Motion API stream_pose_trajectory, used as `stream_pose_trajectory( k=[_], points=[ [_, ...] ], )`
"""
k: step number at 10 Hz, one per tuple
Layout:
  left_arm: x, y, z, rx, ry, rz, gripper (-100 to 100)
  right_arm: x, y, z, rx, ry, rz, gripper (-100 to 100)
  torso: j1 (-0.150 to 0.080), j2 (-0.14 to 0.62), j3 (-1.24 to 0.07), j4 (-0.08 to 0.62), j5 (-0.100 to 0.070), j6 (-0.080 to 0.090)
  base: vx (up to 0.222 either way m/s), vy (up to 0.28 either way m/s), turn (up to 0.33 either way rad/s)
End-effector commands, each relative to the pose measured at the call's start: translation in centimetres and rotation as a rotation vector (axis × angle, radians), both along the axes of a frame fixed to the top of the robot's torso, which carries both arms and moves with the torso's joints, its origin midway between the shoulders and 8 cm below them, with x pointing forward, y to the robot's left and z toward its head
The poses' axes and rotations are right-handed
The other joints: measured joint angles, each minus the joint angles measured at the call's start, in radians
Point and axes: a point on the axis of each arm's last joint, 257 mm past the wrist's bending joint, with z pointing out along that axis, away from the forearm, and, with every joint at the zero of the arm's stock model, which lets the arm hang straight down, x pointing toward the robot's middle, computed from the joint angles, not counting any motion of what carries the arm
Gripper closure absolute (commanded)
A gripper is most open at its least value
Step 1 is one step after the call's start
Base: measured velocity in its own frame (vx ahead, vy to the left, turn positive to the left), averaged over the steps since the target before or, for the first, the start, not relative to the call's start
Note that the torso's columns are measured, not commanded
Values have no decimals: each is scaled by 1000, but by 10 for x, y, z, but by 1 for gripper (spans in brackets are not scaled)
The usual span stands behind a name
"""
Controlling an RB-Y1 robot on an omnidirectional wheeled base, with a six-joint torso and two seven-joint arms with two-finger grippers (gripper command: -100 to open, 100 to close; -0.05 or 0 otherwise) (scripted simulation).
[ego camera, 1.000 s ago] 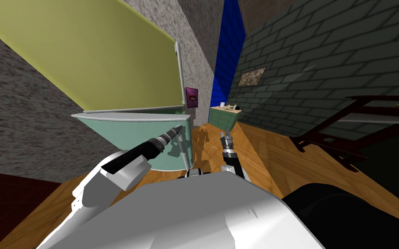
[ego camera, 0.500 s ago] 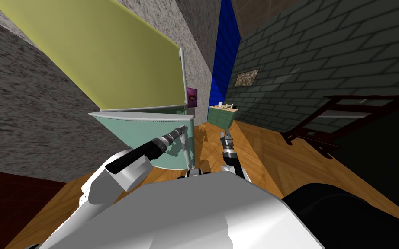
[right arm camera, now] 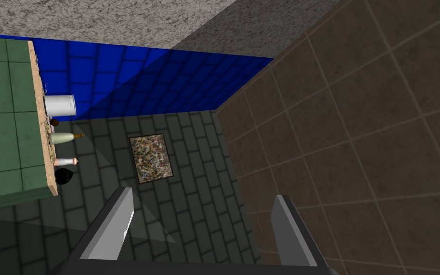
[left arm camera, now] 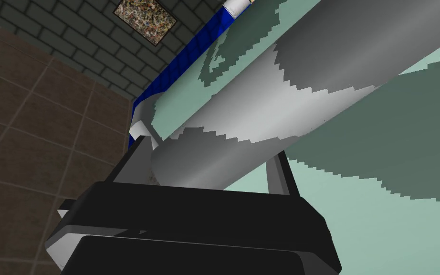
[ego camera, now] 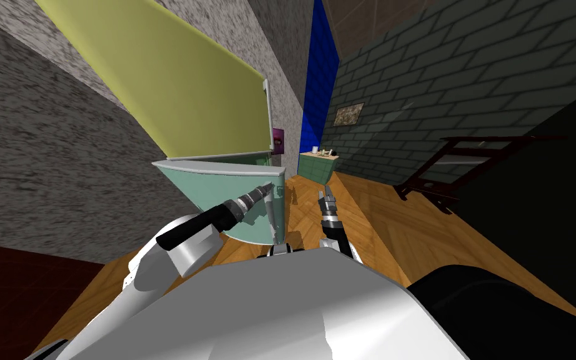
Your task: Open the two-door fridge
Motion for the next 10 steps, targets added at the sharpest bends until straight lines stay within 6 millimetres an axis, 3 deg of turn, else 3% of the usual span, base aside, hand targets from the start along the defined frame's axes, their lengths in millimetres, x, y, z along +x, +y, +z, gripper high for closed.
stream_pose_trajectory(
  k=[1, 5, 6, 8, 10],
  points=[
    [-7, -11, -1, 3, 1, -39, 100, 0, 0, 0, 0, 0, 0, 0, -3, -2, -1, 0, -1, -2, -211, 186, -53],
    [-15, -25, -1, 2, 2, -92, 100, 0, 0, 0, 0, 0, 0, 0, -4, 1, 0, 0, -2, 0, -179, 180, -81],
    [-14, -27, 7, 0, -1, -101, -100, 0, 0, 0, 0, 0, 0, 0, -4, 2, 1, 0, -1, -1, -87, 57, 53],
    [-13, -30, 18, -1, 0, -119, -100, 0, 0, 0, 0, 0, 0, 0, -17, -8, -5, -2, -6, 2, 29, -41, 122],
    [-13, -33, 29, 0, 0, -140, -100, 0, 0, 0, 1, 0, 0, 0, -13, -4, -3, -1, -5, 3, 33, -60, 106]
  ],
)
